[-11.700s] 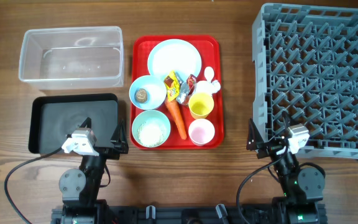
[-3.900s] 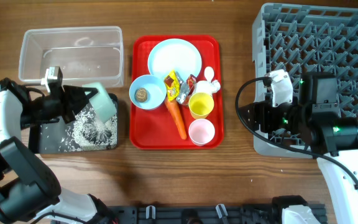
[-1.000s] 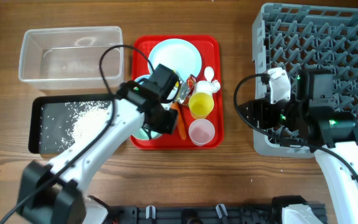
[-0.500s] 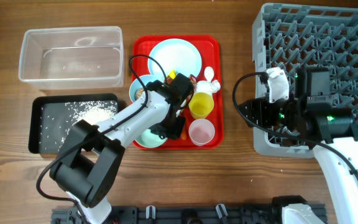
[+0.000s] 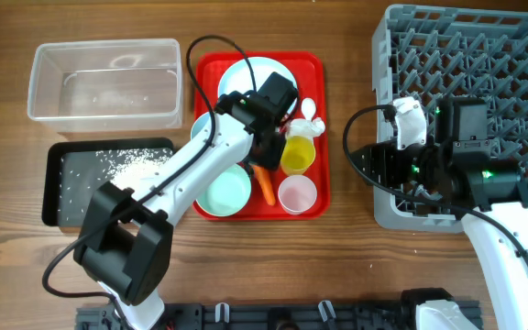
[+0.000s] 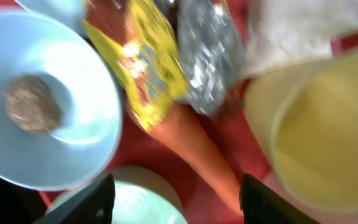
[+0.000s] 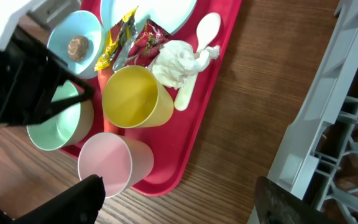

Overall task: Sort waste into correct bins and load items into the dishwasher rack
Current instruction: 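Grasp the light-blue bowl holding the cookie with the left gripper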

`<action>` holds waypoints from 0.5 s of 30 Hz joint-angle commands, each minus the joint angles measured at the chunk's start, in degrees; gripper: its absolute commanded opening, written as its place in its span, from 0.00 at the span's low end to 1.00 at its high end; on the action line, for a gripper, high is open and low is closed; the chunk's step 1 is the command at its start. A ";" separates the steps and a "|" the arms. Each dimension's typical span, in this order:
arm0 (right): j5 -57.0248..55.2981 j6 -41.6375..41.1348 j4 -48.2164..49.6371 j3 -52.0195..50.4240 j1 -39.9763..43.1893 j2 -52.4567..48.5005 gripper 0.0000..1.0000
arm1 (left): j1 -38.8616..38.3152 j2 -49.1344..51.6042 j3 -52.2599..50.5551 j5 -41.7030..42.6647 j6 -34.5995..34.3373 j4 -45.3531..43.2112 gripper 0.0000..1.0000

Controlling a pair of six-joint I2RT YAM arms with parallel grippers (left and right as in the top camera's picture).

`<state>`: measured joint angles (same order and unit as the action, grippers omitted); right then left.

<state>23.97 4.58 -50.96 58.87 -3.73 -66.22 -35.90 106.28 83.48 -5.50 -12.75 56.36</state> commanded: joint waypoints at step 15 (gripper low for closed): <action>-0.20 -0.22 0.39 0.26 -0.35 -0.46 0.80 | 6.99 8.52 -0.02 -3.98 0.31 -2.80 0.46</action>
<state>23.97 4.58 -50.92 58.87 -3.73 -66.22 -29.02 113.25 83.48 -9.17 -12.73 53.39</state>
